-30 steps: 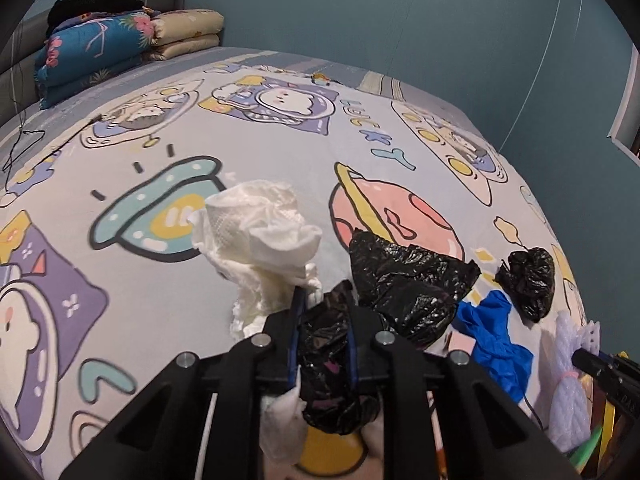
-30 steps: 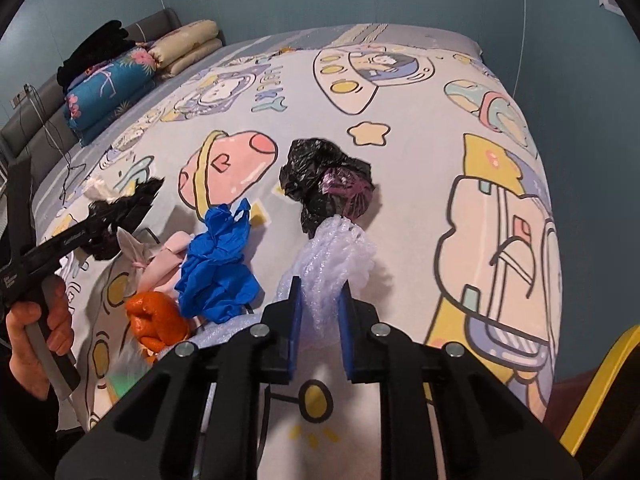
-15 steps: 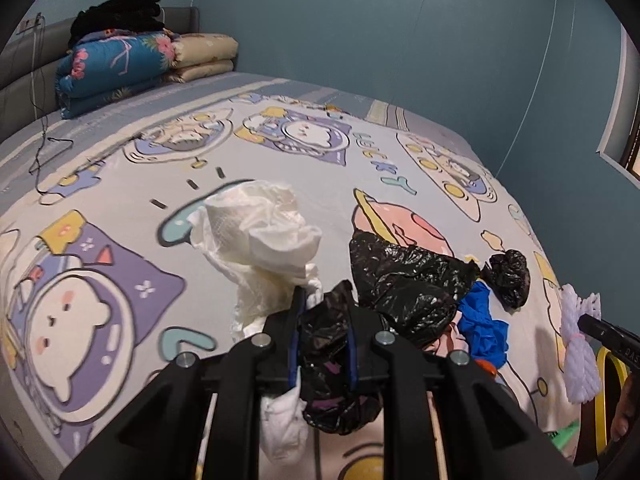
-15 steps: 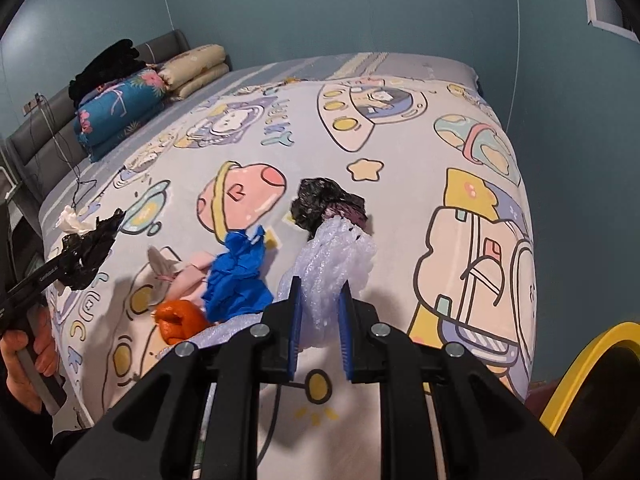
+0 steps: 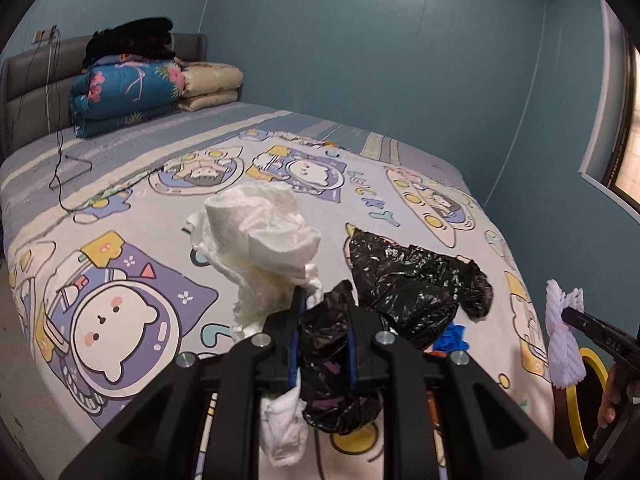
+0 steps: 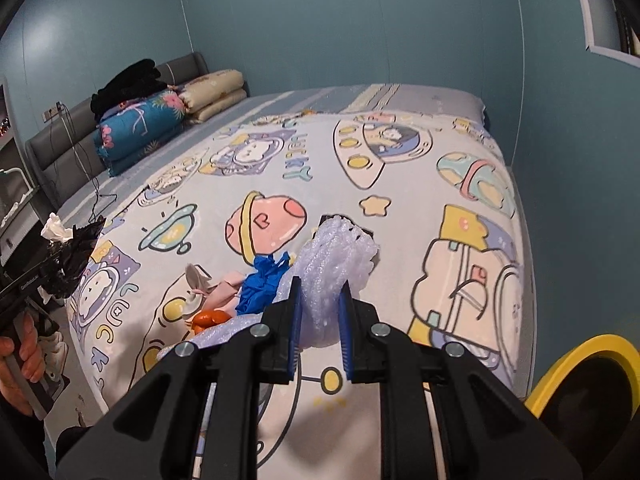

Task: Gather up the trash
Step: 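Carry the black bag and white foam net in both tools over the bin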

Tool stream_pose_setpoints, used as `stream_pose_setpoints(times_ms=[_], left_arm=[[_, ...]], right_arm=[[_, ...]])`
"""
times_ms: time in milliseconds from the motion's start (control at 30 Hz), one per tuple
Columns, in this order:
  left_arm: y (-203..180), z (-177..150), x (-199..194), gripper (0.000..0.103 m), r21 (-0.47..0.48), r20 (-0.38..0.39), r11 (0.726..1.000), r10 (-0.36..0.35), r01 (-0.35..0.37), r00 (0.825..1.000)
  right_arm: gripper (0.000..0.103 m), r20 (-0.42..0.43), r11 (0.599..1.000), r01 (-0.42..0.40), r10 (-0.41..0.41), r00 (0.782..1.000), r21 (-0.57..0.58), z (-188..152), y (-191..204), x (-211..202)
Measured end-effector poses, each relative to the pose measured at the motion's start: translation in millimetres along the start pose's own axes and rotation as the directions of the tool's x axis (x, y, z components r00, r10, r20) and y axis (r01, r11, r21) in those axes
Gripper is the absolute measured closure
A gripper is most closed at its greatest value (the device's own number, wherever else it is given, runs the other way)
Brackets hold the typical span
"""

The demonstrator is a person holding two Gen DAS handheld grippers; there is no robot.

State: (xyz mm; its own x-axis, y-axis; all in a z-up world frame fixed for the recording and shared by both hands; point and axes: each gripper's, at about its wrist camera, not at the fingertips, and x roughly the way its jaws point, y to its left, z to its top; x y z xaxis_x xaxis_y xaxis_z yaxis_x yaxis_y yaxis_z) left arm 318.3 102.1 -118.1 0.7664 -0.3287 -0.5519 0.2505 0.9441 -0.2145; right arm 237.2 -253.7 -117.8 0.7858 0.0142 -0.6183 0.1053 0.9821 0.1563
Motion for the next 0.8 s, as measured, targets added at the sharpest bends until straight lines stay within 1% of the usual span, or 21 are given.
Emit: stream_pose_setpoints(times_ms=[167,267,433,500,667,800], left_arm=[[-30,1,-16,0.087,0.043,0.007,0.999,-0.029,0.029,1.000],[-54,0,-23,0.087,0.071,0.012,0.997,-0.042,0.041,0.999],[-102,-5,-30,0.087,0.122,0.012,0.988,-0.100,0.098,0.995],[-122,-7,-32,0.087,0.135,0.003,0.982,-0.134,0.132,0.991],[-177,-15,-35,0.087,0.200,-0.021,0.957,-0.210,0.210,0.977],[-227,-24,-35,0.087,0.262,-0.050,0.928,-0.263,0.267,0.964]], right_arm=[[0.088,0.041,1.000,0.013,-0.013,0.999,-0.004,4,-12,-26],[0.088,0.069,0.999,0.032,-0.032,0.997,-0.005,5,-24,-43],[0.088,0.111,0.998,0.068,-0.068,0.991,0.010,1,-47,-72],[0.088,0.128,0.996,0.085,-0.087,0.988,0.019,0,-59,-84],[0.087,0.179,0.987,0.153,-0.158,0.971,0.042,-6,-92,-125],[0.087,0.202,0.976,0.206,-0.216,0.955,0.073,-13,-121,-150]])
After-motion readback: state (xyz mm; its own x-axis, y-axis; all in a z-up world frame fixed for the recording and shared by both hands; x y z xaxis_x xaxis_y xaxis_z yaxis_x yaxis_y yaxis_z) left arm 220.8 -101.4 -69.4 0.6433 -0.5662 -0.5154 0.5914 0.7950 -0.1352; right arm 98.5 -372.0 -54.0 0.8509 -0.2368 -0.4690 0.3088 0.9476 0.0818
